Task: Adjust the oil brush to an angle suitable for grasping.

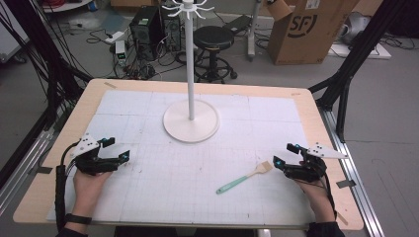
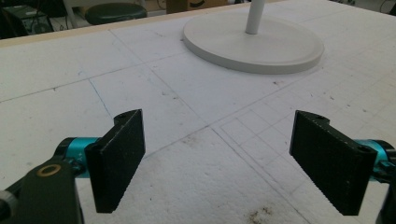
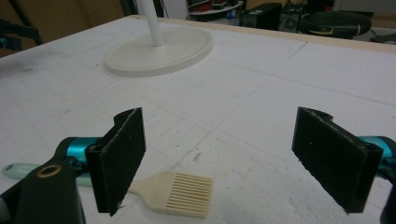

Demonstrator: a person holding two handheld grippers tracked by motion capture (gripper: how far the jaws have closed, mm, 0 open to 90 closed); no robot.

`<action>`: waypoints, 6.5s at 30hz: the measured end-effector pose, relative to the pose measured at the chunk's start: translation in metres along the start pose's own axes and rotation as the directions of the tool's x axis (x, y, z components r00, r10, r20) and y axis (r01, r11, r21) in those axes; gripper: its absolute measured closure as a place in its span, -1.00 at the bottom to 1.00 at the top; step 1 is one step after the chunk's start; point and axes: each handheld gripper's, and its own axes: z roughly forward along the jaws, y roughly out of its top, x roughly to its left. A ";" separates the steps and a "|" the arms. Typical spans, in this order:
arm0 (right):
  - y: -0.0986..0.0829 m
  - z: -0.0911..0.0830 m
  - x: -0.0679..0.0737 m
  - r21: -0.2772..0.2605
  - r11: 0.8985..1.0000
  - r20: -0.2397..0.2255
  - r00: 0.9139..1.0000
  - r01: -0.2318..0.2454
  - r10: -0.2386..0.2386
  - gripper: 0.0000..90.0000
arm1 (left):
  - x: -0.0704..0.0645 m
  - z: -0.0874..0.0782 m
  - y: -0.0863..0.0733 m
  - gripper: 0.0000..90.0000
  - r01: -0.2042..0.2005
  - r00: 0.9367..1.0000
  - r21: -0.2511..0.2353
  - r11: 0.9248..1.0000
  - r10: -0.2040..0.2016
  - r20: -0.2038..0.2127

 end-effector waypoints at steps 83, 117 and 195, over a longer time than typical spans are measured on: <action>-0.001 0.033 0.036 0.164 0.966 -0.288 0.946 0.202 -0.149 -0.48 | -0.002 0.001 0.000 -0.56 -0.019 1.000 0.008 1.000 0.019 -0.005; -0.006 0.053 0.080 0.166 0.879 -0.549 0.782 0.447 -0.294 0.99 | -0.003 0.002 0.000 -0.53 -0.024 1.000 0.017 1.000 0.024 -0.019; 0.020 0.041 0.019 0.025 1.000 -0.058 0.998 0.018 -0.017 -0.65 | -0.002 0.003 0.001 -0.57 -0.019 1.000 0.027 0.999 0.019 -0.007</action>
